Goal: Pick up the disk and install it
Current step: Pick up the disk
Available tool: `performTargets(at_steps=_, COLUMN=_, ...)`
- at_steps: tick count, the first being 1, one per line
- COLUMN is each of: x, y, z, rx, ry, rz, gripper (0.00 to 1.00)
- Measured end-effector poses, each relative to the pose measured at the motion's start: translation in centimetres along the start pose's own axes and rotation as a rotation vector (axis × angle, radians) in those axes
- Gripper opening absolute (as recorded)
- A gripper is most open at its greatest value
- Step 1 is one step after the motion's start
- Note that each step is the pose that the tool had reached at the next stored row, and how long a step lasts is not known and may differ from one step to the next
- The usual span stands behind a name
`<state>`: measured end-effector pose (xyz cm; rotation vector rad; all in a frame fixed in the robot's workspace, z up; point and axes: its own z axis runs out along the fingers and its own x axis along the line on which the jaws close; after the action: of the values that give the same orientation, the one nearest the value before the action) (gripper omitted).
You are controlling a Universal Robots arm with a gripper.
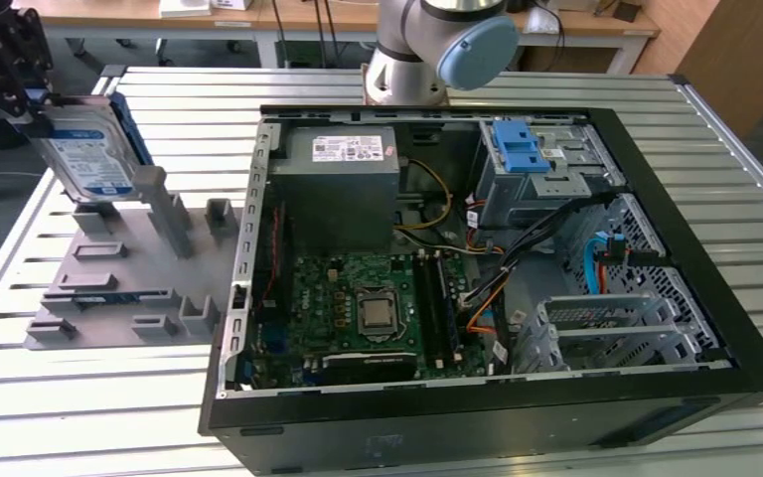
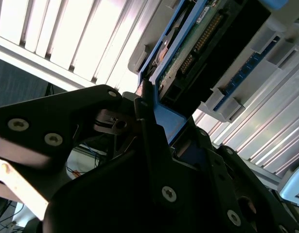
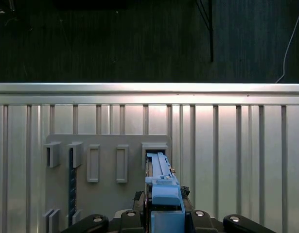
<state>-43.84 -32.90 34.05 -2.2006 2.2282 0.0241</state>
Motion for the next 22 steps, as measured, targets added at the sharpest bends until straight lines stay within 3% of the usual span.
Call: performTargets(at_steps=22, x=-0.01, y=0.00, z=-0.51, rx=0.0000, ry=0.0000, rz=0.000, gripper=0.36)
